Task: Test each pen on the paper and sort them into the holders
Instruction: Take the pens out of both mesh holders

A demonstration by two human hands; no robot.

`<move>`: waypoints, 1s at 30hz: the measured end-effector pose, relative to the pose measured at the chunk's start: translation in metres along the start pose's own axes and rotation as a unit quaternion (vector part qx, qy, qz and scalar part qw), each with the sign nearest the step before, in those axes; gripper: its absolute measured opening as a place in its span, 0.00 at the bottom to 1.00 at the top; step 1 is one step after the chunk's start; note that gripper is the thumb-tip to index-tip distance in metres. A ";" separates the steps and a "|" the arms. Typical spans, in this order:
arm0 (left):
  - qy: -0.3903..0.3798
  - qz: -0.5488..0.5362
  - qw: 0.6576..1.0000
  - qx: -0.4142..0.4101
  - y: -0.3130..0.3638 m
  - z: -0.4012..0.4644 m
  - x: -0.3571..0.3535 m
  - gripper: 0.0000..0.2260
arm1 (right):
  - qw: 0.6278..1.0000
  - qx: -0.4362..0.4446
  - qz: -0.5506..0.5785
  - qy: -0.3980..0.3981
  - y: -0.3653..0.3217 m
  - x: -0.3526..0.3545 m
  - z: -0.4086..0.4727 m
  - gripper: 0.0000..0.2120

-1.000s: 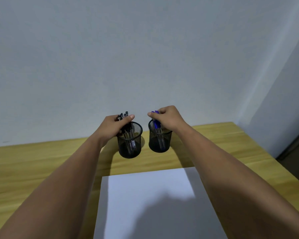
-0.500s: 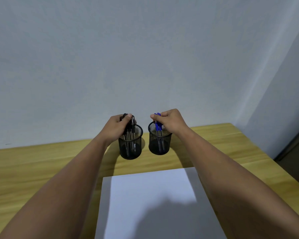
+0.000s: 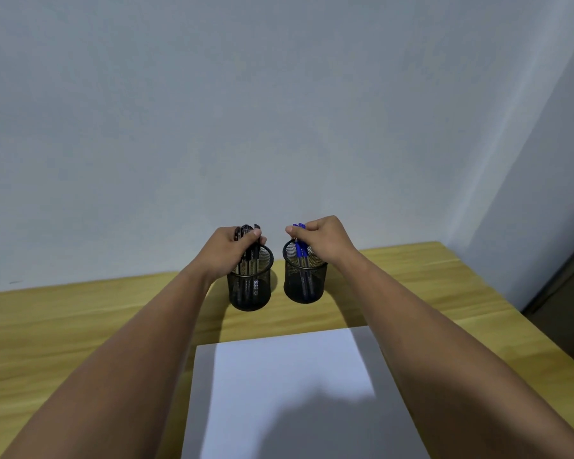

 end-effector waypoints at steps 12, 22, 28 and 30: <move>0.105 -0.042 0.993 -0.040 0.024 -0.009 0.023 0.15 | 0.997 0.041 0.027 0.066 -0.023 0.018 -0.006 0.25; 0.135 -0.133 0.980 -0.064 0.102 -0.058 0.063 0.18 | 0.977 0.119 0.068 0.166 -0.120 0.063 -0.030 0.18; 0.109 -0.093 0.989 0.025 0.112 -0.118 0.101 0.14 | 0.982 0.117 0.101 0.107 -0.178 0.033 -0.053 0.22; 0.100 -0.064 0.990 0.070 0.097 -0.138 0.116 0.14 | 0.987 0.103 0.112 0.049 -0.190 0.006 -0.067 0.22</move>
Point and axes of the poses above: each hand's wrist, its own z-axis towards the middle knuckle, its own x-axis out of the back of the hand, y = z × x, the point moved 8 cm from there along z, towards the middle knuckle, and after that the axes turned 9 degrees about x, right-handed, at the moved point
